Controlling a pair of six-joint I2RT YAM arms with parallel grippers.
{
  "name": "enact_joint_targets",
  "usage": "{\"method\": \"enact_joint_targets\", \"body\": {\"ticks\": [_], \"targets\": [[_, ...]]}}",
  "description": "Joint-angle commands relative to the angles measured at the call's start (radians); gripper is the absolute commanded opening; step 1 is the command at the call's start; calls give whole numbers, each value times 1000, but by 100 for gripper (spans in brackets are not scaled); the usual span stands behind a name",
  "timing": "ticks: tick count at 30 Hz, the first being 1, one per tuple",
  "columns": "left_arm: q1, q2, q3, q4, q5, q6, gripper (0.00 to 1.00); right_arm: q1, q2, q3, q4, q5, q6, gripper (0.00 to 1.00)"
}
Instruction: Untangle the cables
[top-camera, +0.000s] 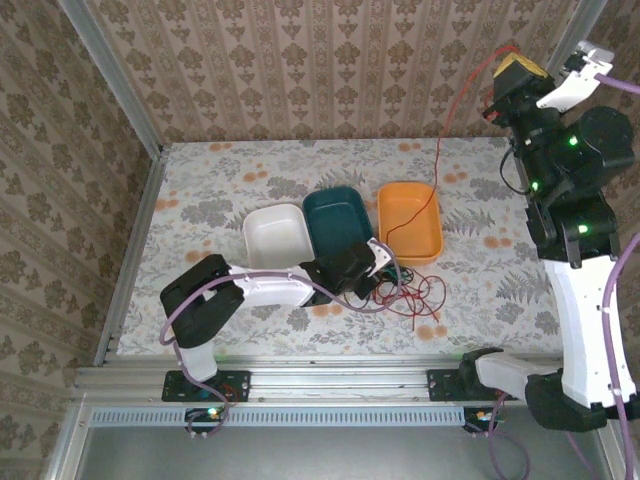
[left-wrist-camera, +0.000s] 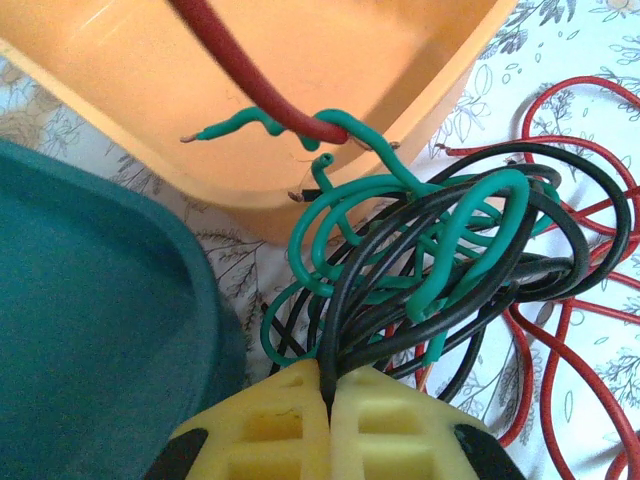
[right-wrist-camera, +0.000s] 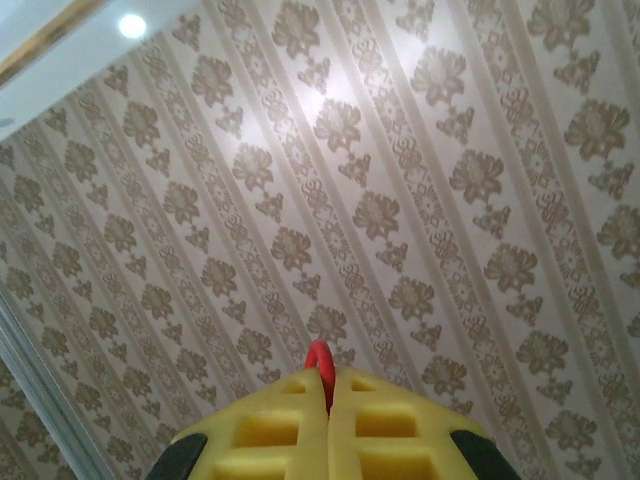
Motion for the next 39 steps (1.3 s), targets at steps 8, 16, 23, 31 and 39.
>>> {"method": "enact_joint_targets", "body": {"ticks": [8, 16, 23, 31, 39], "targets": [[3, -42, -26, -23, -28, -17, 0, -35, 74, 40, 234, -219, 165, 0], [4, -29, -17, -33, -28, -16, 0, -75, 106, 176, 172, -124, 141, 0], [3, -30, -18, -36, -39, -16, 0, -87, 120, 160, 76, -152, 194, 0], [3, -28, -13, -38, -43, -16, 0, -87, 84, -51, -3, -187, 238, 0], [0, -31, -9, -41, -49, -15, 0, -55, 29, -275, -72, -122, 191, 0]]}}
